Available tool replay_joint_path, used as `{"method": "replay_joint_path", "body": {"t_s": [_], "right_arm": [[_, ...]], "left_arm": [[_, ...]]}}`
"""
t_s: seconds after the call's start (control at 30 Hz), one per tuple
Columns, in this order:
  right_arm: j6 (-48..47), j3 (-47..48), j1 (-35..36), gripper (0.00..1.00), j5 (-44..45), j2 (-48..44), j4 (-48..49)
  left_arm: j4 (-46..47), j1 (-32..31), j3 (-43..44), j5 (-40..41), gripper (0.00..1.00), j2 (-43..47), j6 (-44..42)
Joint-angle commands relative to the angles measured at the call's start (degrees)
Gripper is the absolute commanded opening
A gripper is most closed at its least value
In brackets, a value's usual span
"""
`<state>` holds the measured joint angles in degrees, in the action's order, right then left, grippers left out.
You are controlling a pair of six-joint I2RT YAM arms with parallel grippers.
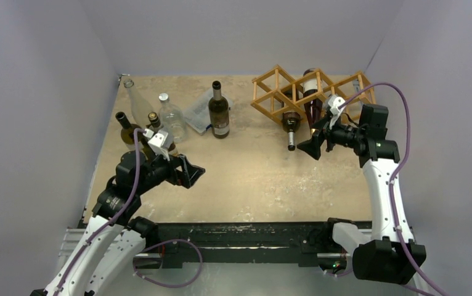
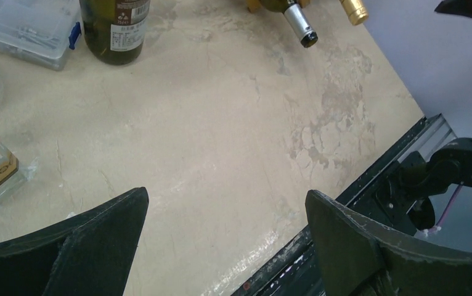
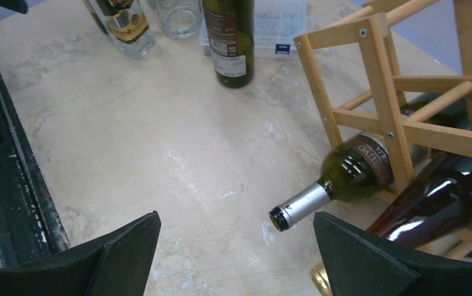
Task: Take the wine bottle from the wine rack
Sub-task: Pick up the wine bottle from the wine rack.
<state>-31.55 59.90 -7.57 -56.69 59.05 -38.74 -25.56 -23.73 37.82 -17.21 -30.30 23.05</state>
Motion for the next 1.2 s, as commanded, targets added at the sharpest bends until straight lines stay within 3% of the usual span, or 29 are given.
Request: {"method": "replay_joint_path", "body": {"t_s": [0.0, 0.5, 0.77, 1.17], "right_arm": [[1.2, 5.1, -0.3, 0.99, 5.7, 2.0, -2.2], [8.1, 8.8, 0.9, 0.99, 14.7, 5.6, 1.4], [9.3, 8.9, 10.5, 0.99, 23.1, 7.5, 1.7], [15.3, 4.0, 19.9, 0.99, 34.4, 11.9, 10.1]], "left_arm": [[-2.6, 0.3, 3.3, -3.1, 1.00, -0.5, -3.6], [-2.6, 0.9, 3.0, -3.0, 1.00, -0.4, -4.1], [-2.2, 1.5, 3.0, -3.6, 1.00, -0.4, -4.3], [-1.9, 1.6, 2.8, -3.6, 1.00, -0.8, -4.3]]}}
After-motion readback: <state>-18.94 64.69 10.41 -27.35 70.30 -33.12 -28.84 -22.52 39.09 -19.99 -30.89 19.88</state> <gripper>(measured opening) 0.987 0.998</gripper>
